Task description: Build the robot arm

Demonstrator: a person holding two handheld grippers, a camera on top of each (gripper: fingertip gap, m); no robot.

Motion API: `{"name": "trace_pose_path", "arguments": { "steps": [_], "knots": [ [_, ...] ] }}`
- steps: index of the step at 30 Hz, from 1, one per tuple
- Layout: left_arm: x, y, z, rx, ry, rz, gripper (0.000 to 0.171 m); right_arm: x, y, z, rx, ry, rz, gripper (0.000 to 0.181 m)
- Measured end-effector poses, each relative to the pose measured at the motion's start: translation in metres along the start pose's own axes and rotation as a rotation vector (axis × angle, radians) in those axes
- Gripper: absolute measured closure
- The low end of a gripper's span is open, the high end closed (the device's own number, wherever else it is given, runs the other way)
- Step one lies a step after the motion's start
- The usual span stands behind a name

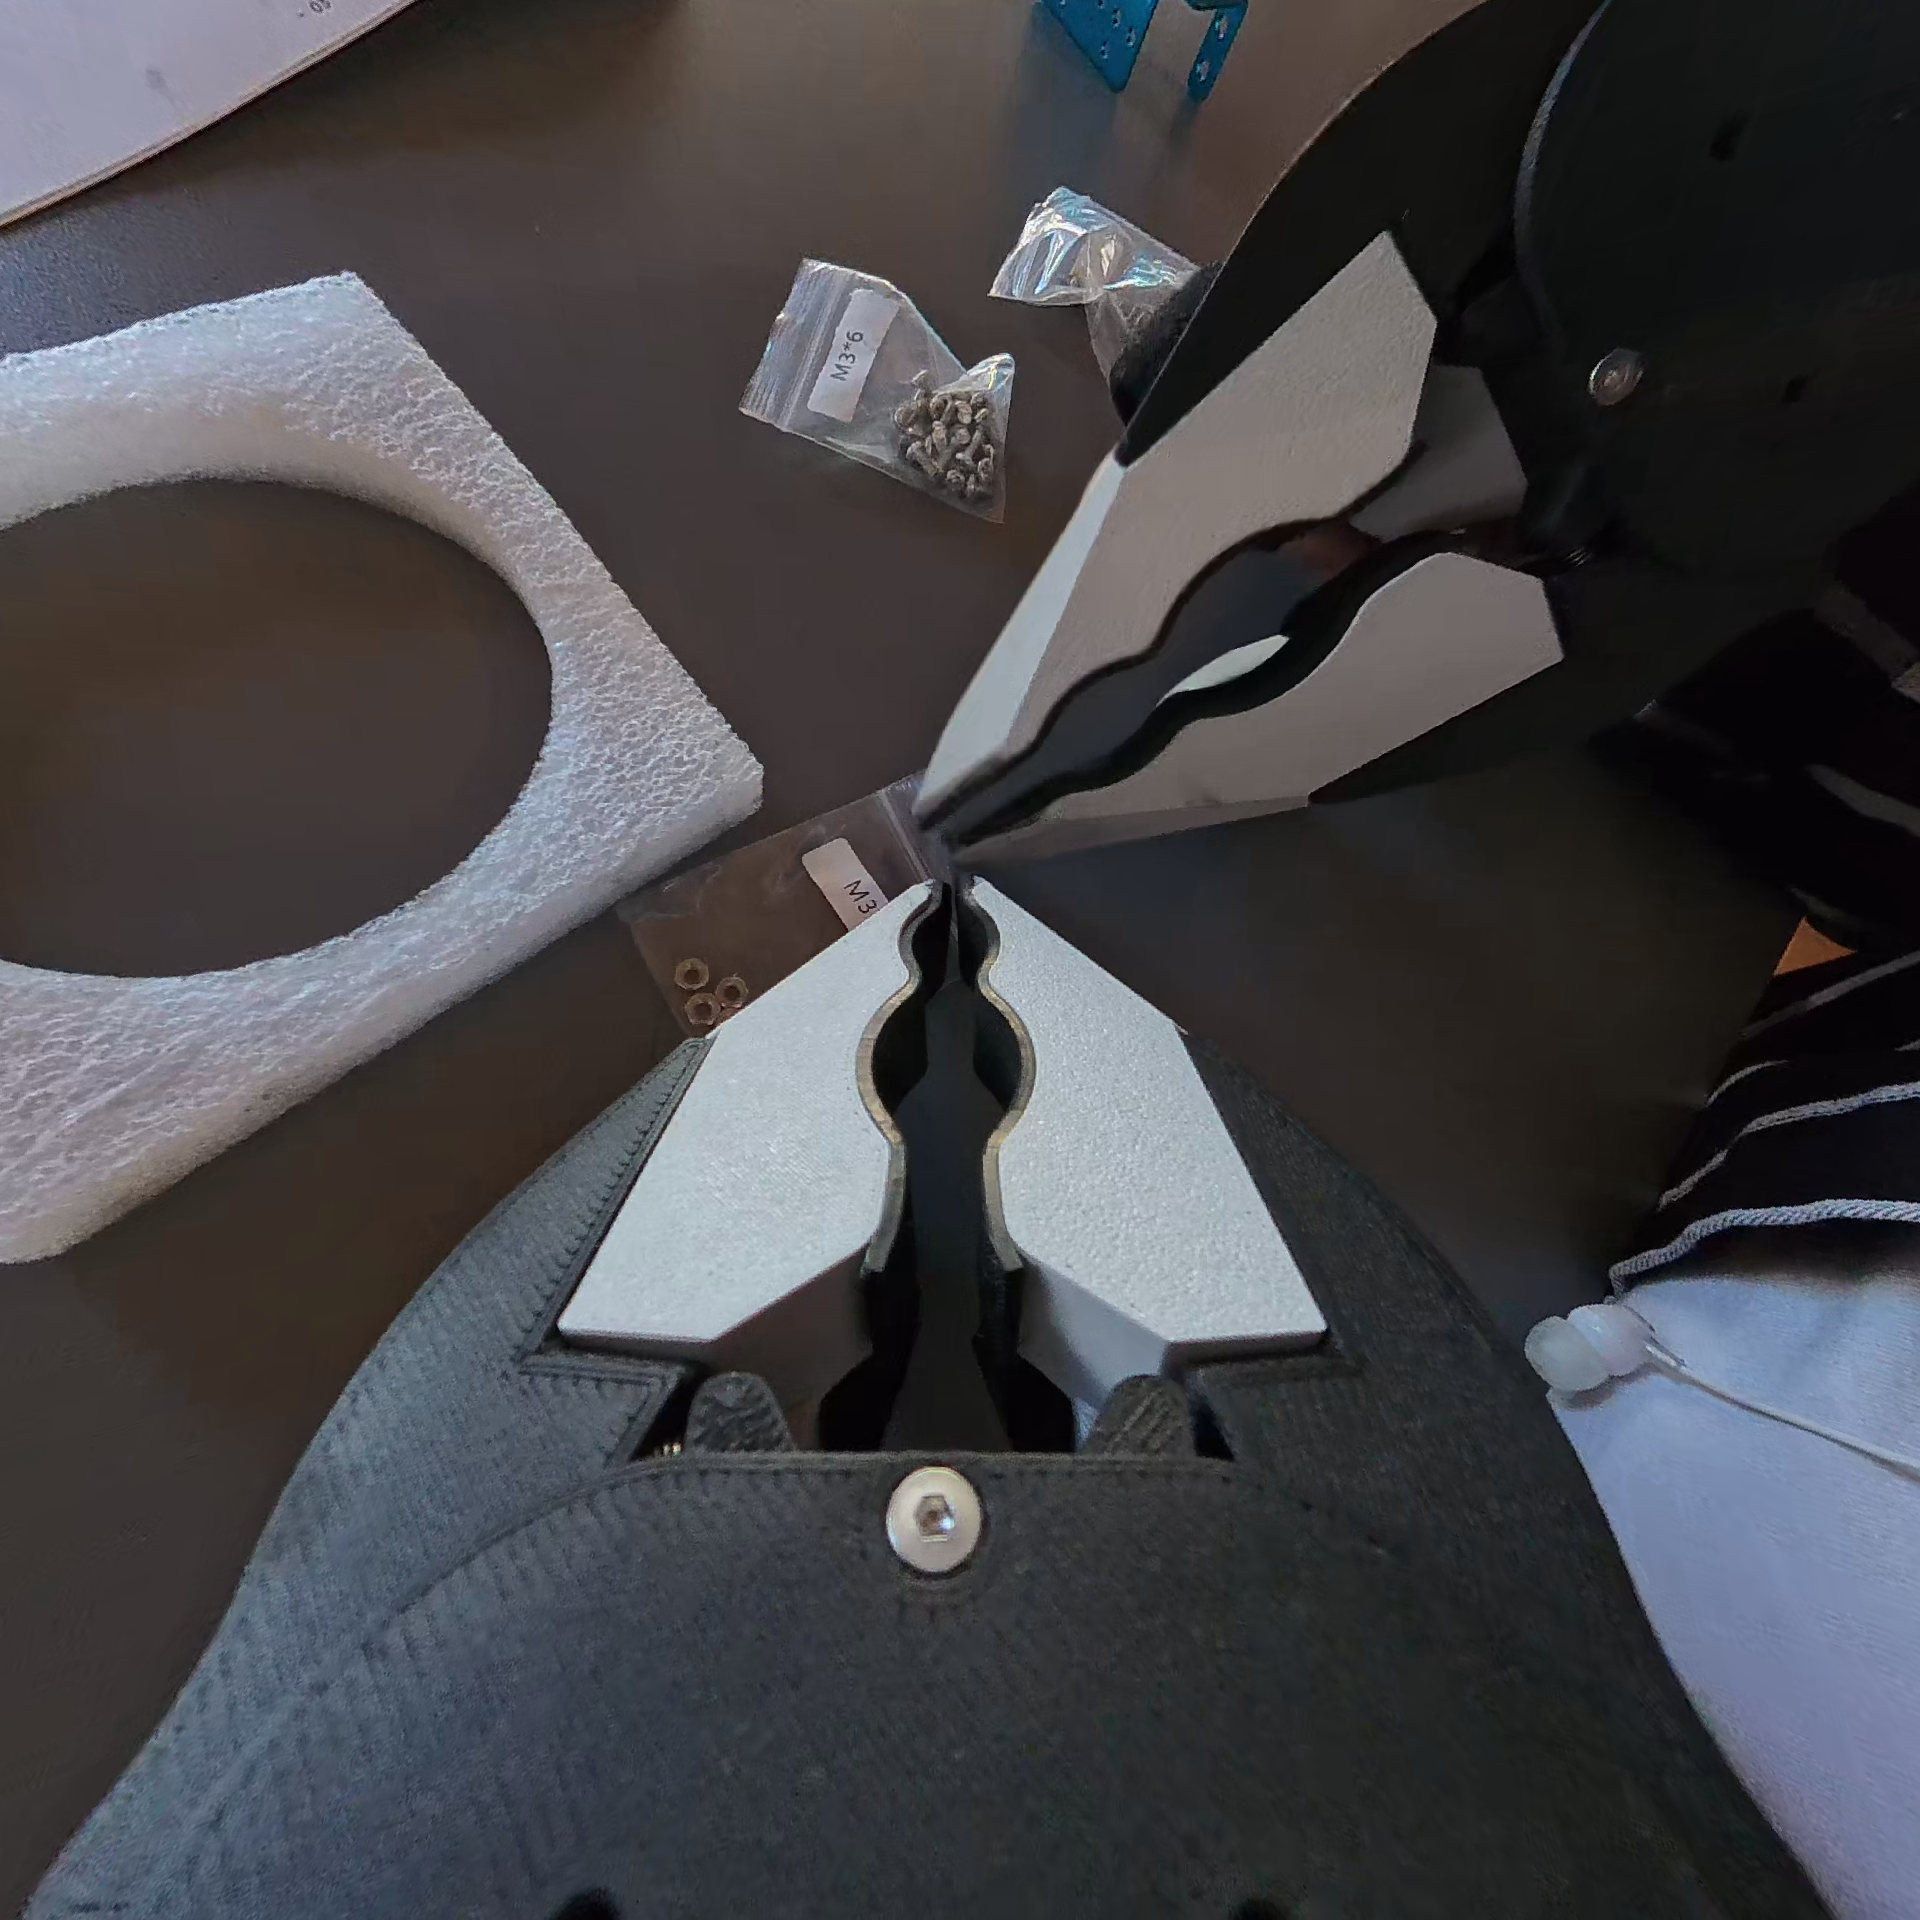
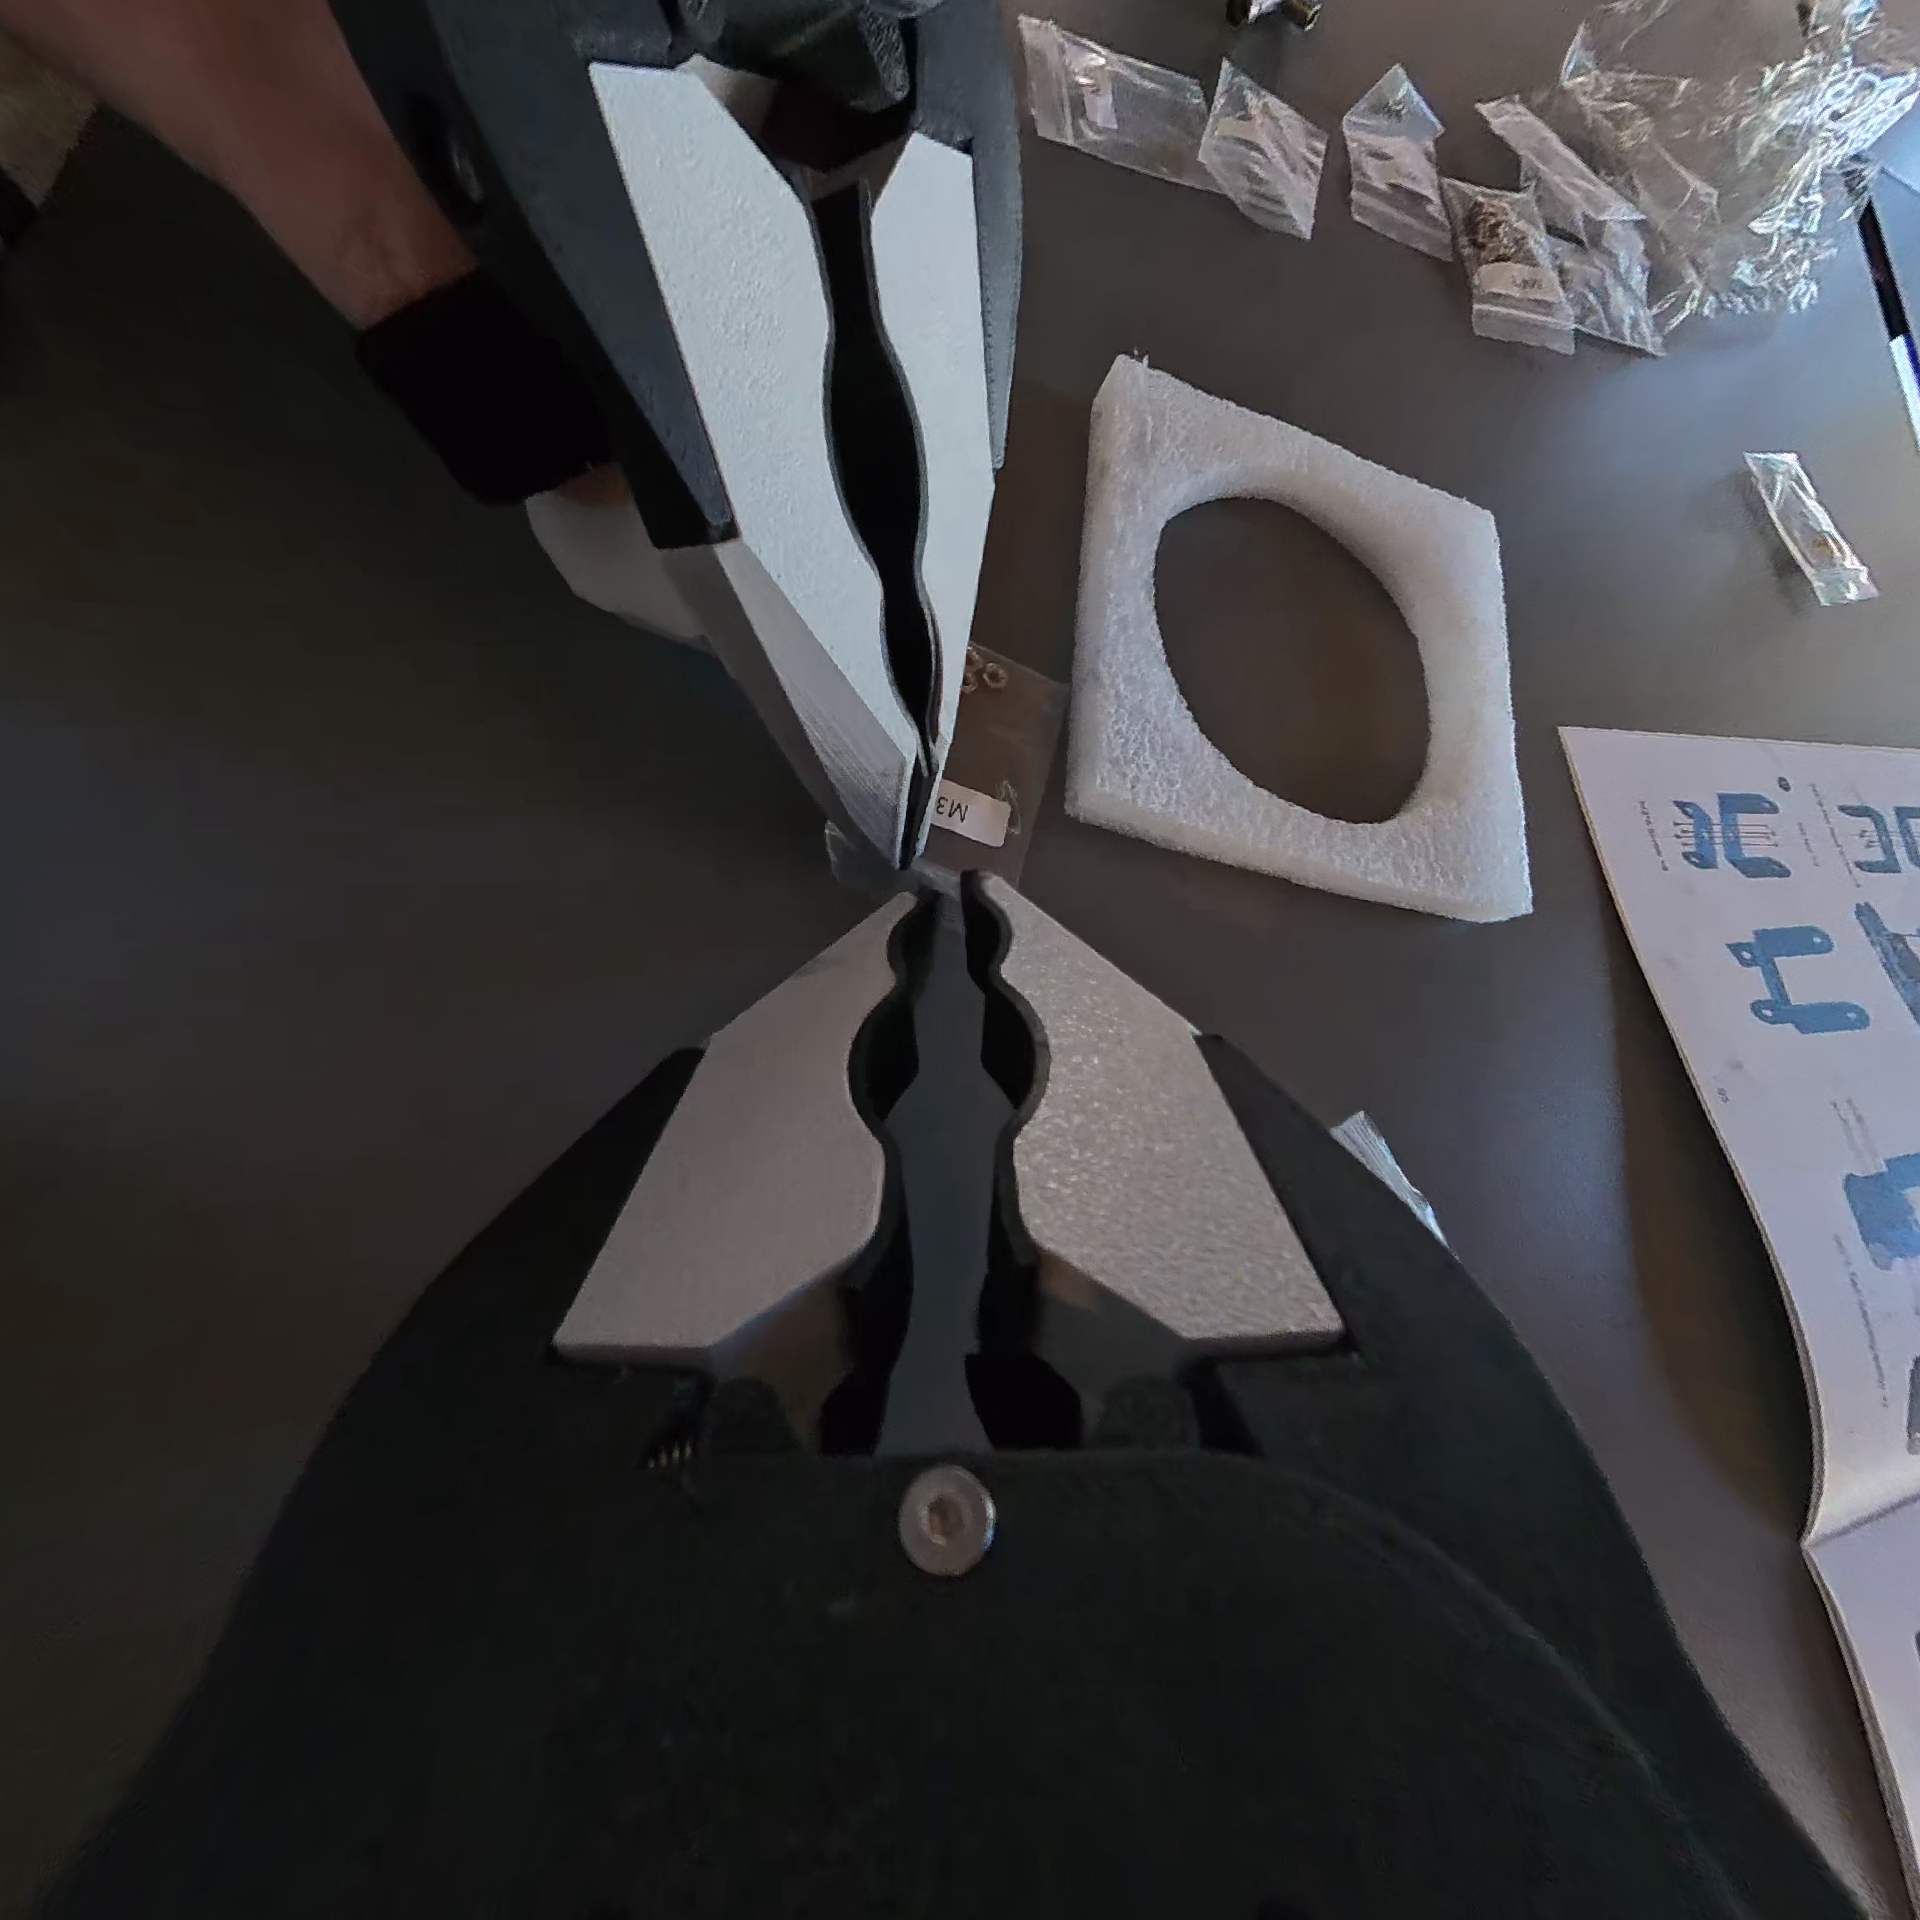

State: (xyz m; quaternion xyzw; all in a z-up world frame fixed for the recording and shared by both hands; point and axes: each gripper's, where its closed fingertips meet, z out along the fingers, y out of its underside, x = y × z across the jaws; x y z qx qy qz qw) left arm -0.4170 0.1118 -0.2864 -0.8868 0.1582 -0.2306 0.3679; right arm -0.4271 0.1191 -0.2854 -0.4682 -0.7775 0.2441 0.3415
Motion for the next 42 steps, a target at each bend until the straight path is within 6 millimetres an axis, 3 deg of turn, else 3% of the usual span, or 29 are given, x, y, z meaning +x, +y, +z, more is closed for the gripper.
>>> {"name": "trace_pose_path", "arguments": {
  "steps": [5,11,14,17,20,25,31,42],
  "knots": [
    [0.002,0.0,-0.001,0.003,0.022,0.003,0.17,-0.003,0.0,-0.001,-0.005,-0.021,0.025,0.181],
    [0.0,-0.005,-0.021,0.062,-0.013,-0.007,0.14,0.002,-0.009,-0.008,0.061,-0.06,0.294,0.181],
    [-0.008,-0.019,-0.049,0.195,-0.1,-0.026,0.147,0.009,-0.027,-0.014,0.165,-0.091,0.512,0.181],
    [-0.001,-0.033,-0.077,0.324,-0.094,-0.03,0.171,0.018,-0.046,-0.019,0.288,-0.133,0.75,0.181],
    [0.003,-0.034,-0.081,0.338,-0.061,-0.079,0.166,0.02,-0.058,-0.018,0.368,-0.197,0.904,0.181],
    [-0.003,-0.037,-0.072,0.401,0.087,-0.295,0.145,0.013,-0.072,-0.01,0.379,-0.205,0.901,0.181],
    [-0.014,-0.031,-0.072,0.436,0.195,-0.454,0.151,0.005,-0.078,-0.002,0.373,-0.223,0.863,0.181],
    [-0.016,-0.027,-0.068,0.408,0.222,-0.474,0.168,0.006,-0.073,-0.002,0.385,-0.259,0.921,0.181]
  ]
}}
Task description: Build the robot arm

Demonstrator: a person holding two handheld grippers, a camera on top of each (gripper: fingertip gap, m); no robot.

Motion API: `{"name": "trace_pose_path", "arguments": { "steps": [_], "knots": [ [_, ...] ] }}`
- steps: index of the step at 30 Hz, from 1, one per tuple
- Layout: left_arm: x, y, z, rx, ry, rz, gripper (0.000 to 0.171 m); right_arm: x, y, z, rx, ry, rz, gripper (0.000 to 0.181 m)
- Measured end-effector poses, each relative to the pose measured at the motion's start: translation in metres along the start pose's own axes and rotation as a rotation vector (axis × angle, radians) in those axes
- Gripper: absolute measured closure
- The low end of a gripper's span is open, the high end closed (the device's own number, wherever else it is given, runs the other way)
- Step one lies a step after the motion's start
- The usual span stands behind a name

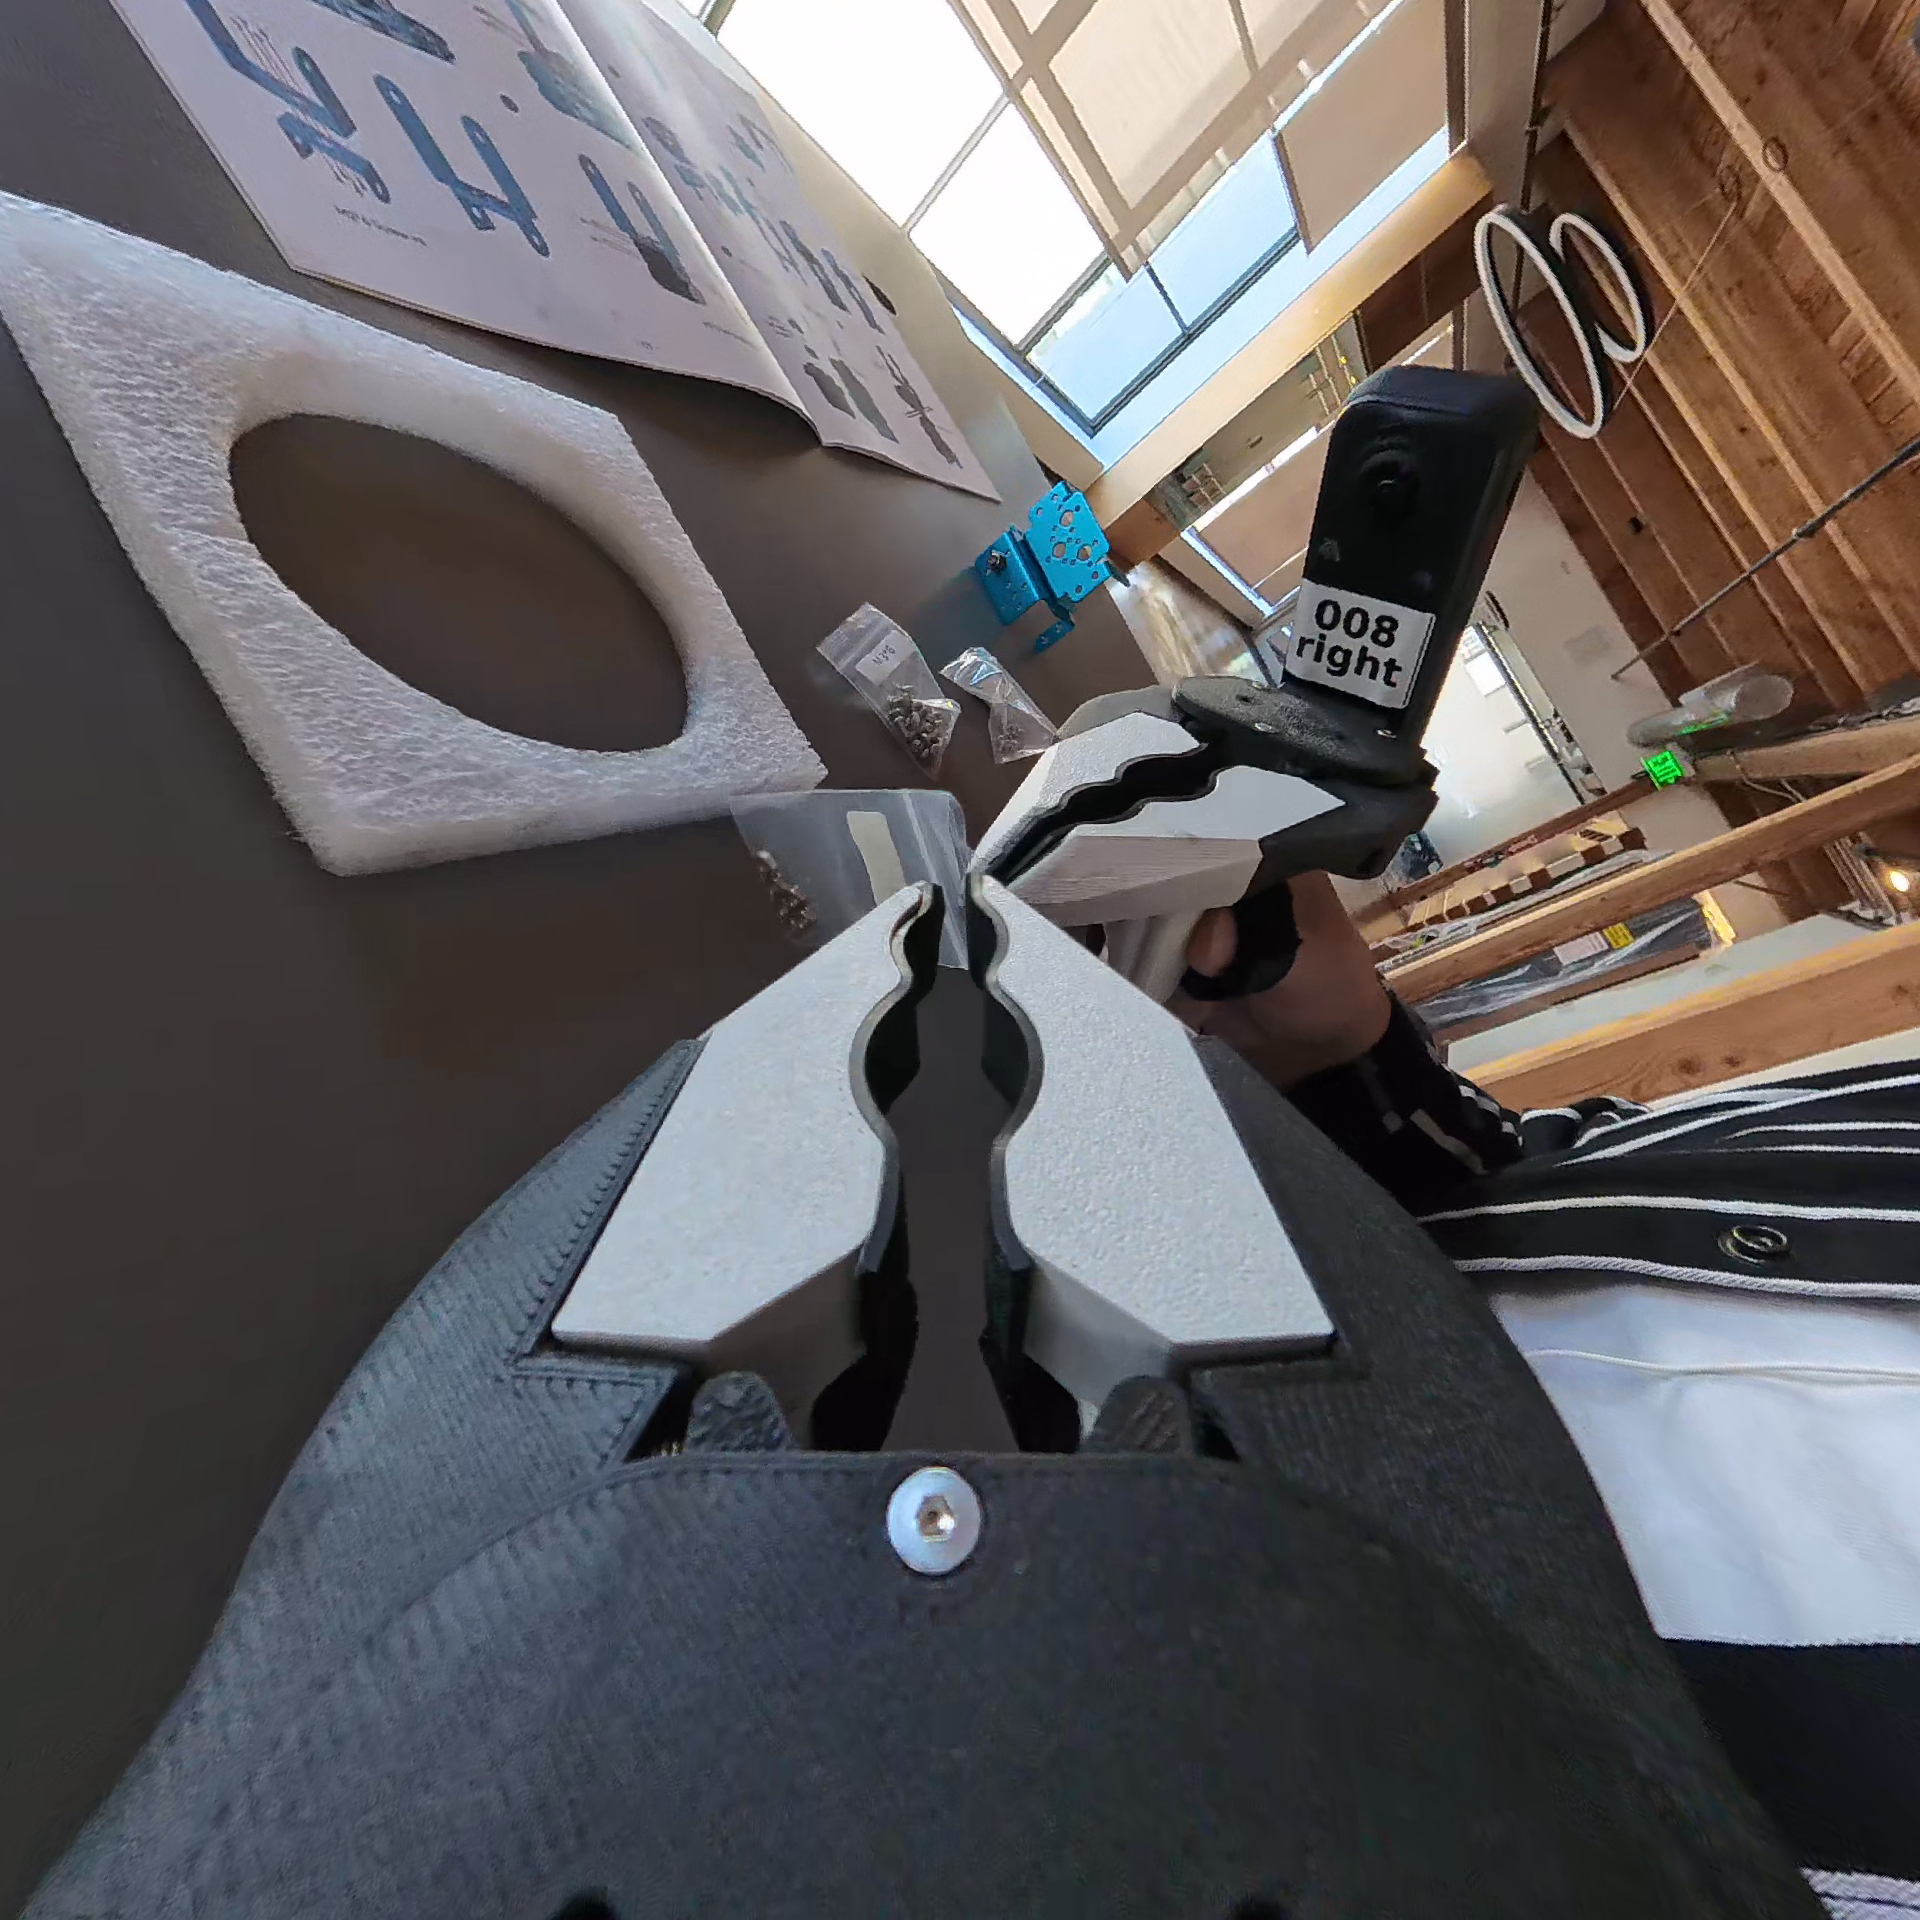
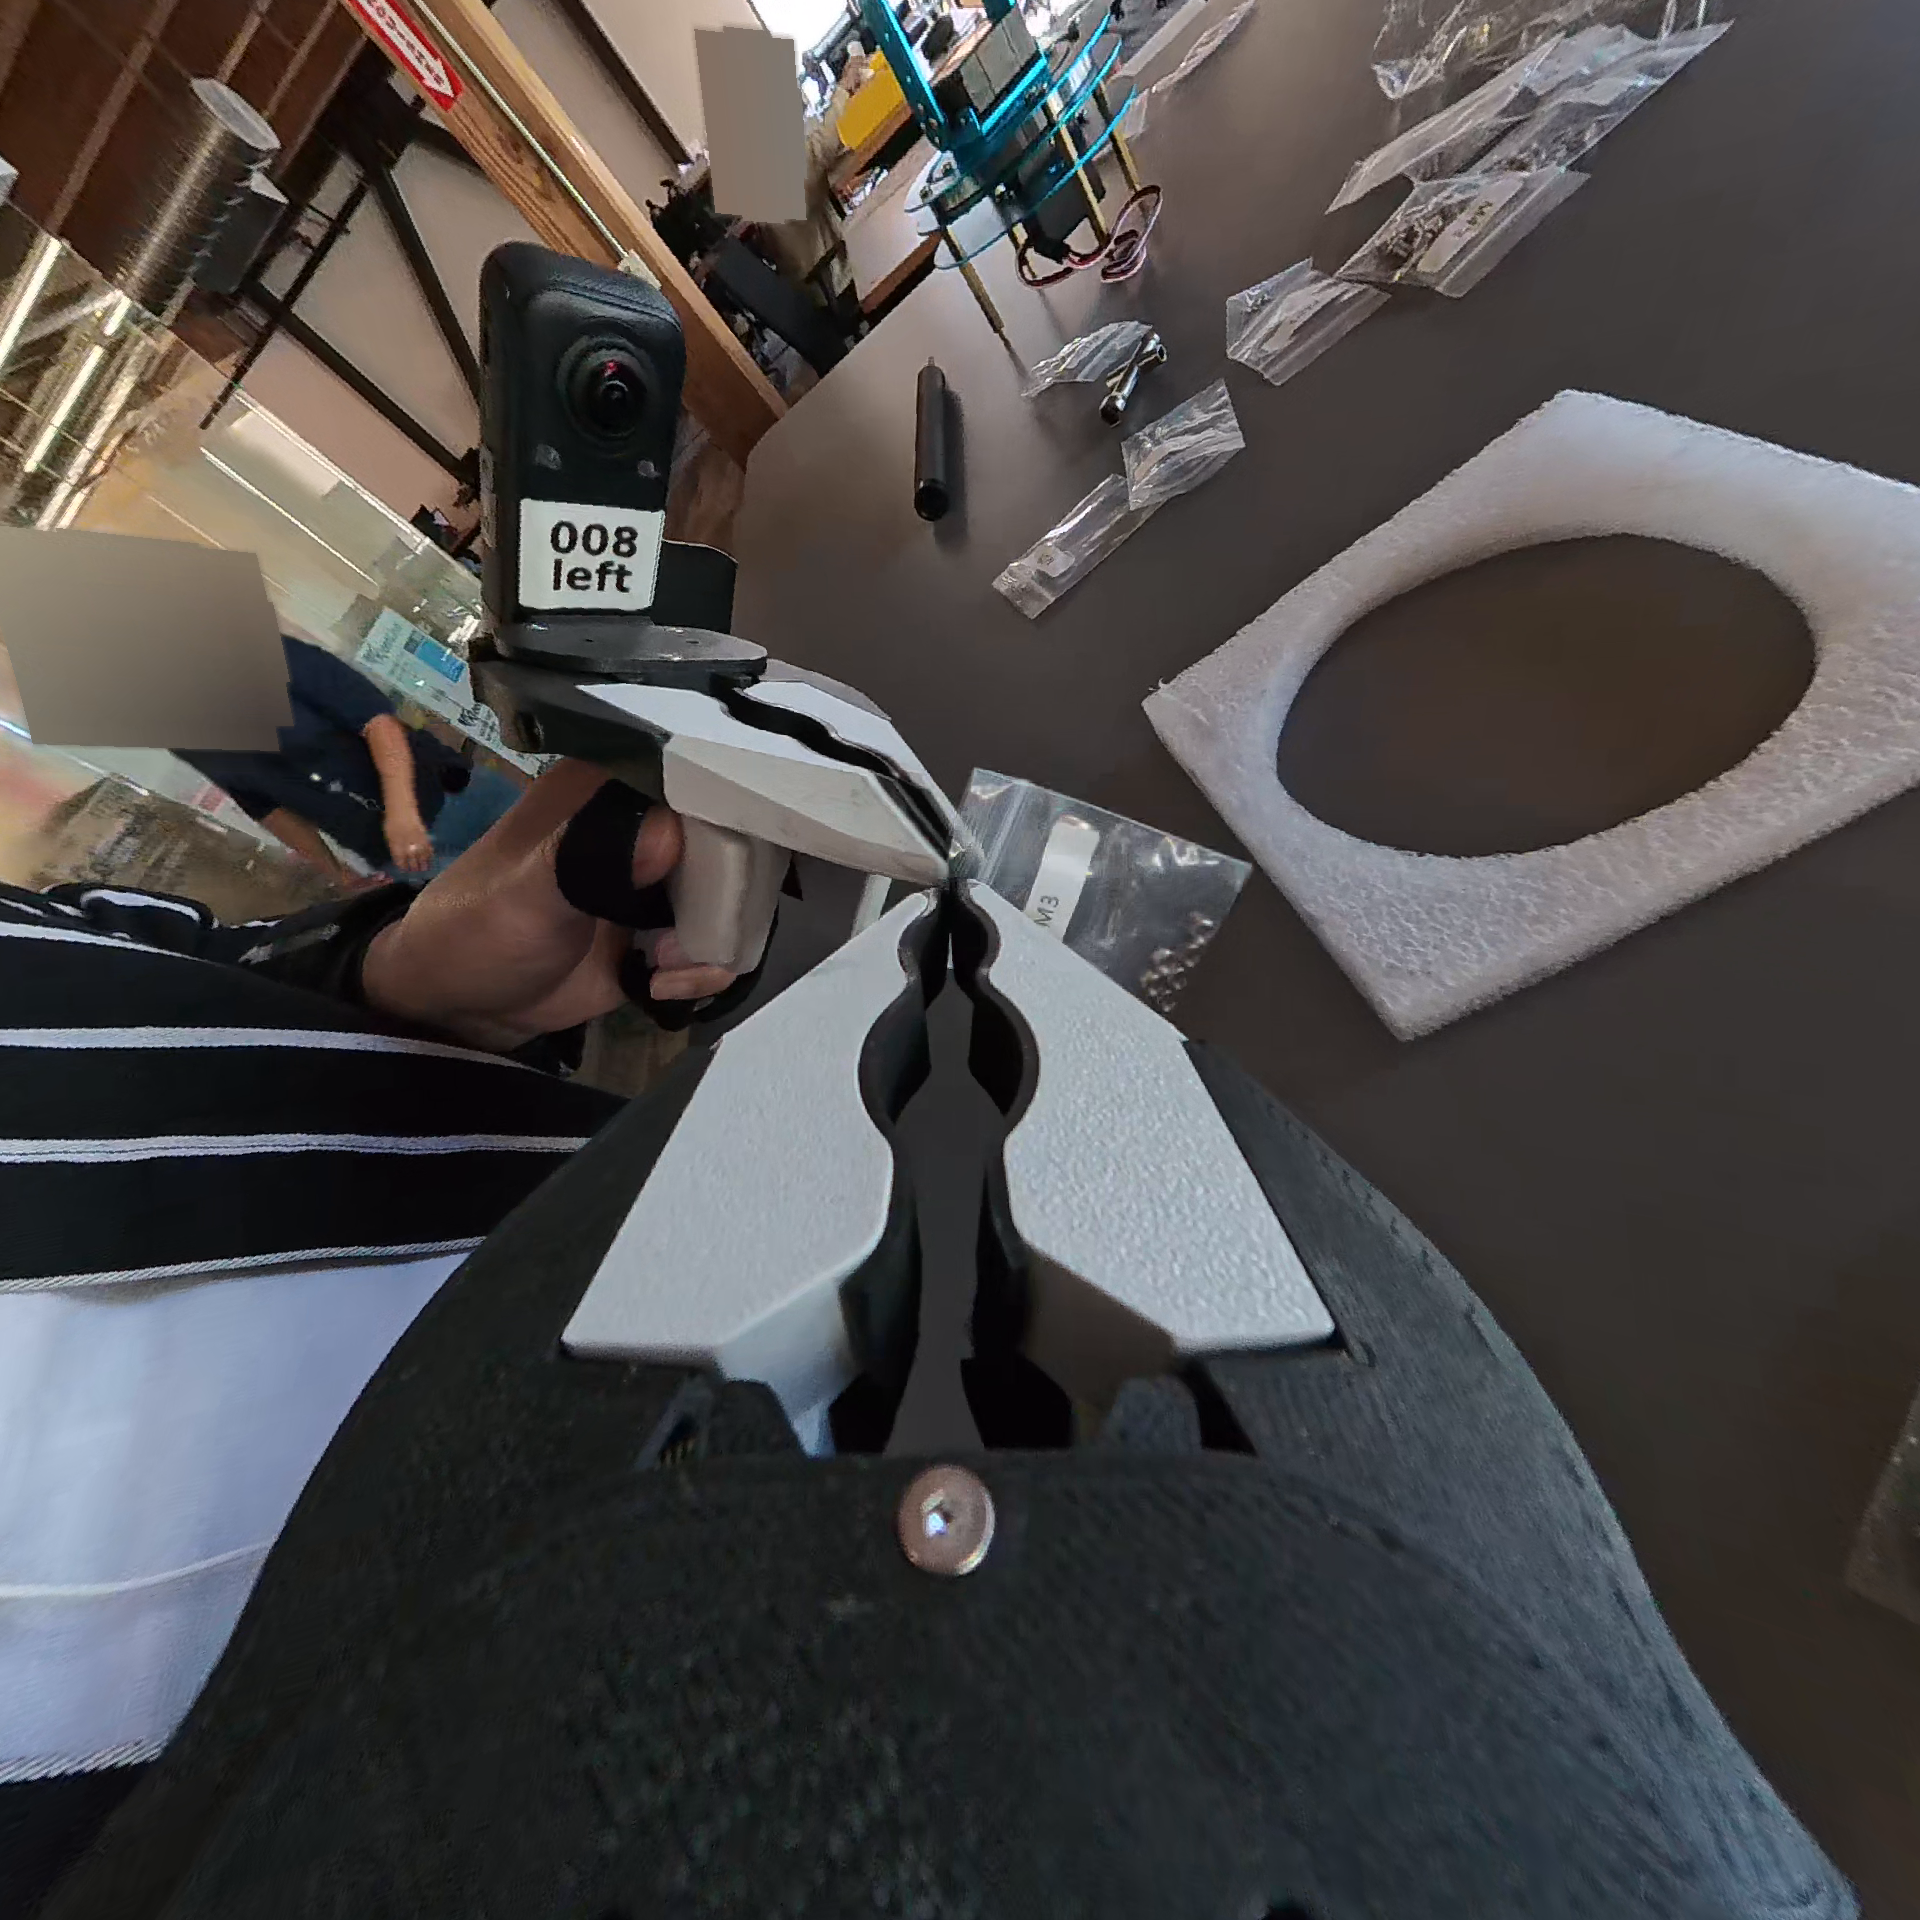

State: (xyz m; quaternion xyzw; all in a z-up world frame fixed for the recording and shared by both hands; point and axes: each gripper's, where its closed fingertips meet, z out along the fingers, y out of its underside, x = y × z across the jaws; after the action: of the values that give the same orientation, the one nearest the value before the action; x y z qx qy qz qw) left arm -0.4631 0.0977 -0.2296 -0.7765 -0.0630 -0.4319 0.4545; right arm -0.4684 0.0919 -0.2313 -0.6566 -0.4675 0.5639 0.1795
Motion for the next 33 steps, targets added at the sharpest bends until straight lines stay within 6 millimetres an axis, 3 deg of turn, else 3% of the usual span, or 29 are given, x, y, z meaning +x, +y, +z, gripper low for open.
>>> {"name": "trace_pose_path", "arguments": {
  "steps": [10,22,33],
  "knots": [
    [-0.003,0.006,0.002,-0.034,0.017,-0.021,0.171,0.003,0.005,-0.001,-0.018,0.003,0.005,0.181],
    [-0.002,0.005,0.007,-0.087,-0.128,0.199,0.171,0.017,0.004,-0.004,-0.034,0.132,-0.087,0.174],
    [0.002,0.004,0.008,-0.1,-0.117,0.223,0.171,0.011,0.003,-0.004,-0.019,0.047,-0.003,0.176]
  ]
}}
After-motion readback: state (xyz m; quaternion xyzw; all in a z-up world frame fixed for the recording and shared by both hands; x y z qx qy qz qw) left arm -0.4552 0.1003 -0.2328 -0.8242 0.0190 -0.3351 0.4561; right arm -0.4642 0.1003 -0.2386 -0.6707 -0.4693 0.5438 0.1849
